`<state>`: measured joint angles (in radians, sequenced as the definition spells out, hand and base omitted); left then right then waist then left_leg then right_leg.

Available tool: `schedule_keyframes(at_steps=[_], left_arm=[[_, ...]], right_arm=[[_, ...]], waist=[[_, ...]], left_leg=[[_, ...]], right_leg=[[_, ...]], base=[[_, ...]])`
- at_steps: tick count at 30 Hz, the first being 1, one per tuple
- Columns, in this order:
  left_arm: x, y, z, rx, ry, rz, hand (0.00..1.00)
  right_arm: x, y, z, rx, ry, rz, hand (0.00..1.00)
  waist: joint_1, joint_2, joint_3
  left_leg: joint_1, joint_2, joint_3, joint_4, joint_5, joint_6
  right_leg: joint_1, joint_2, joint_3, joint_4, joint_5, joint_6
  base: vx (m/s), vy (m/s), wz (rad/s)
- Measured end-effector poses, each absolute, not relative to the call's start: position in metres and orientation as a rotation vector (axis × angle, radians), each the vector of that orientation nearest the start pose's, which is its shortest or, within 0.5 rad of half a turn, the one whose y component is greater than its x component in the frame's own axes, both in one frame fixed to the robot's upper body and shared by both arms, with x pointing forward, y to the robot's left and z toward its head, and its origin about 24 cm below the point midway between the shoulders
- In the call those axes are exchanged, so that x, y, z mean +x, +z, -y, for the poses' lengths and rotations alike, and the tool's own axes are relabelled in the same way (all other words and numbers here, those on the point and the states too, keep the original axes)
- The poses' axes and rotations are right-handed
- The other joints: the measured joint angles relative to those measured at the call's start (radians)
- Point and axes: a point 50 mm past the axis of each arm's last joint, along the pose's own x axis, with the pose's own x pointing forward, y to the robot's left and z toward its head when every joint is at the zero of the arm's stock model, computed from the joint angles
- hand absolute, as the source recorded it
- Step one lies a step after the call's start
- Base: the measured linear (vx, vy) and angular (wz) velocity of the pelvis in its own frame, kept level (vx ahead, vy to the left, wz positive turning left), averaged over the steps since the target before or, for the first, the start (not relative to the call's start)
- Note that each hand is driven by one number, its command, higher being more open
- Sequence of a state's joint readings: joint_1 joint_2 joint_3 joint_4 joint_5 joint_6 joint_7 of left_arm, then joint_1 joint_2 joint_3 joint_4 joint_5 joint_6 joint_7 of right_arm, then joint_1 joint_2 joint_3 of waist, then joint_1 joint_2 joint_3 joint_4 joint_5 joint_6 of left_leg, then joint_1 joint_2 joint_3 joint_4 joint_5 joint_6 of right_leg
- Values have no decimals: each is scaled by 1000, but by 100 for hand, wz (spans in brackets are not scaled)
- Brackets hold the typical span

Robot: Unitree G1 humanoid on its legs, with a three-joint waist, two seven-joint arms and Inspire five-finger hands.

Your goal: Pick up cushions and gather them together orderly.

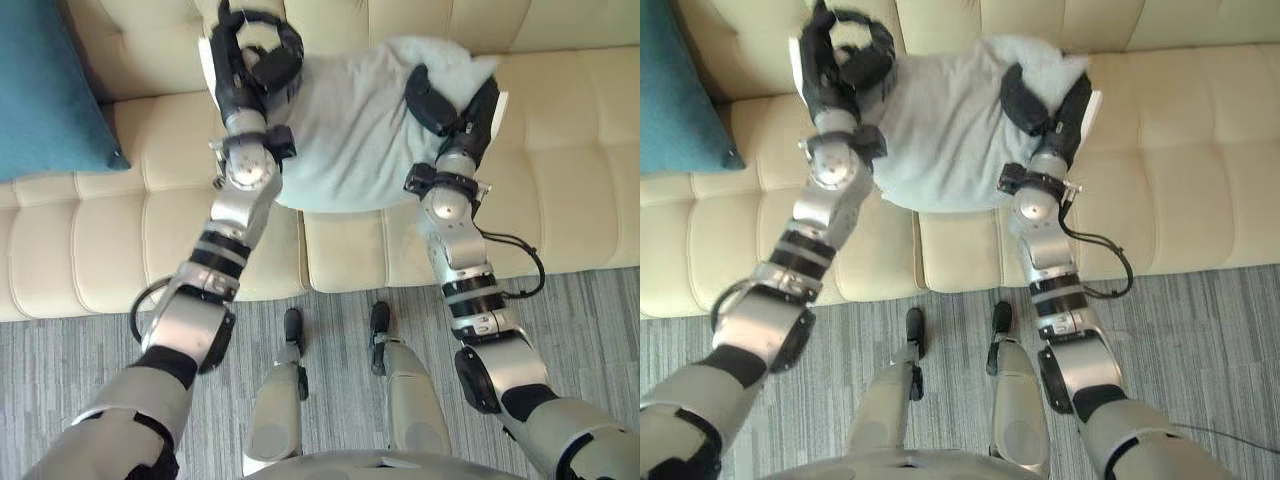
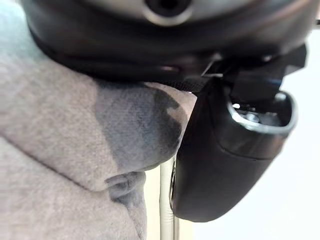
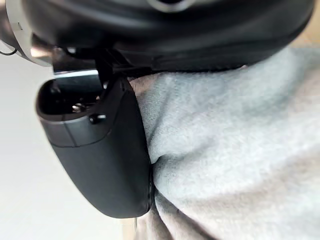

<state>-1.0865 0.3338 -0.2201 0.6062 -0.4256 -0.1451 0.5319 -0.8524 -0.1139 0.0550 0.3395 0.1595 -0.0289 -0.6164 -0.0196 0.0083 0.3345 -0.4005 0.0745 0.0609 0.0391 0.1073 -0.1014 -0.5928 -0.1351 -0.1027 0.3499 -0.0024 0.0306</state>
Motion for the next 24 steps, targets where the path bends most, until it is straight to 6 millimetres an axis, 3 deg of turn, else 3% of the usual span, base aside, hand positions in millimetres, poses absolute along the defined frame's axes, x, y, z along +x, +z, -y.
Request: schedule_keyframes(at_steps=[3, 7, 10, 15, 17, 19, 21, 24], left_arm=[[390, 304, -153, -110, 271, 619, 100], [388, 328, -164, -95, 265, 670, 100], [386, 334, -175, -119, 273, 683, 100], [378, 345, -216, -238, 356, 711, 100], [369, 336, -240, -281, 410, 730, 100], [362, 324, -251, -304, 429, 749, 100], [353, 301, -262, -309, 452, 742, 100], [344, 246, -280, -310, 519, 637, 100]], right_arm=[[368, 259, 122, 180, -354, 567, 100], [375, 285, 135, 192, -364, 607, 100], [374, 297, 144, 197, -360, 638, 100], [370, 319, 180, 198, -387, 700, 100], [367, 322, 193, 178, -398, 716, 100], [363, 321, 206, 176, -410, 734, 100], [352, 313, 224, 176, -436, 761, 100], [338, 276, 254, 144, -506, 719, 100]], waist=[[-7, 12, 23], [-7, 12, 40], [-7, 13, 41], [-4, 15, 42], [-5, 15, 42], [-3, 15, 42], [3, 15, 42], [9, 15, 42]], left_leg=[[-19, 0, 15, -15, 12, 1], [-25, -1, 37, -15, 12, 1], [-29, -3, 43, -15, 12, 1], [-30, 0, 45, -15, 12, 1], [-24, 0, 45, -12, 12, 1], [-21, 2, 44, -7, 12, 1], [-20, 5, 41, 1, 12, 1], [4, 8, 33, 2, 11, 1]], right_leg=[[-18, 4, 11, -34, 29, 3], [-17, 3, 28, -71, 56, 8], [-15, 3, 31, -92, 69, 10], [-8, 4, 27, -103, 76, 11], [6, 4, 25, -116, 76, 11], [20, 4, 19, -126, 76, 11], [31, 5, 7, -126, 75, 11], [67, 5, -10, -126, 72, 11]], base=[[-11, -16, -15], [6, 3, -13], [13, 14, -9], [3, -1, 0], [0, 0, 0], [16, -11, 8], [21, -15, 15], [19, -12, 17]])
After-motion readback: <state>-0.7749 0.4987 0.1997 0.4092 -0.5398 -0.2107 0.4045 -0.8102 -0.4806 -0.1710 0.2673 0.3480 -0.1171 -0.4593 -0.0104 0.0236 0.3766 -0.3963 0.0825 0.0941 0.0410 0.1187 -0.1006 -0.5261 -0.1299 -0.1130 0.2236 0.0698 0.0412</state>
